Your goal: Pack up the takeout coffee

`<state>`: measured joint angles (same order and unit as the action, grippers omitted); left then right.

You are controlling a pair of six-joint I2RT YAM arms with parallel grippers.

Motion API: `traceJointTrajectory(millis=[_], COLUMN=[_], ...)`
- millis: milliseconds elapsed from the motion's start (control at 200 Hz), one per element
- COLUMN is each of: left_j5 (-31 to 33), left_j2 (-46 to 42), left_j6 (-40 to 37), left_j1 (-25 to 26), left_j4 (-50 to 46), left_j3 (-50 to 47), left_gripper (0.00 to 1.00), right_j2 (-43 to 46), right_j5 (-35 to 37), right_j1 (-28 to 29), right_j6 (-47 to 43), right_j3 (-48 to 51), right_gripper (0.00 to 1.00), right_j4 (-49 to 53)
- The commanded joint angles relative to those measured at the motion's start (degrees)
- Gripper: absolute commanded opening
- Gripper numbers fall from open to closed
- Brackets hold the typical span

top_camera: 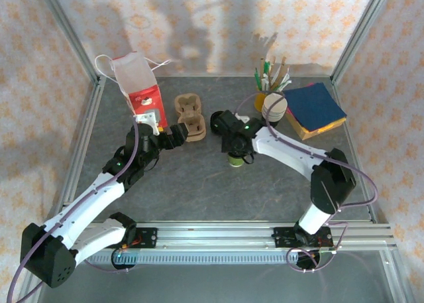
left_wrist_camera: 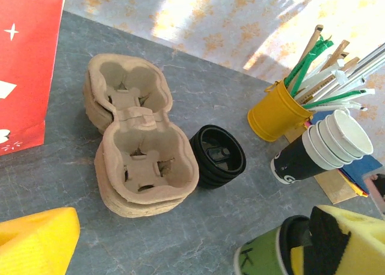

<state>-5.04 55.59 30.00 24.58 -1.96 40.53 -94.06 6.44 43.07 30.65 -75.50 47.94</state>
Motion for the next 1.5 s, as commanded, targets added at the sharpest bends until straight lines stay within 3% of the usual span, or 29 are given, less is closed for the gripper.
traceJointTrajectory(millis=[0,435,821,1081,1492], left_j5=[0.82,-0.09,-0.03,-0.50,-0.62], left_j2=[-1.10,0.22,-0.49,-0.06,0.30], left_j6=[-0.20,0.58,1.11,1.11,1.31], left_j1=[-0.67,-0.76,-0.76,-0.76,-0.76], left_j4=[0.20,-0.24,0.24,0.37,0.82], left_j3=[-0.18,1.17,0.83,1.19,1.05], left_gripper=[0.99,0.99,0.99,0.99,0.99], right_j2=[3.12,13.97,15.59,14.01,11.25], right_j5=[3.65,5.09,2.63,1.40,1.29], right_j1=[-3.00,-21.24,-36.36,-42.11,-44.65], right_j6=[-0.52,-4.59,-8.50,-7.81,-8.15], right_j3=[3.22,14.64,18.12,18.75,16.55], right_gripper=[0.72,0.73,0.74,0.75,0.79], right_j4=[3.15,-3.26,-7.53,-11.70,-13.59])
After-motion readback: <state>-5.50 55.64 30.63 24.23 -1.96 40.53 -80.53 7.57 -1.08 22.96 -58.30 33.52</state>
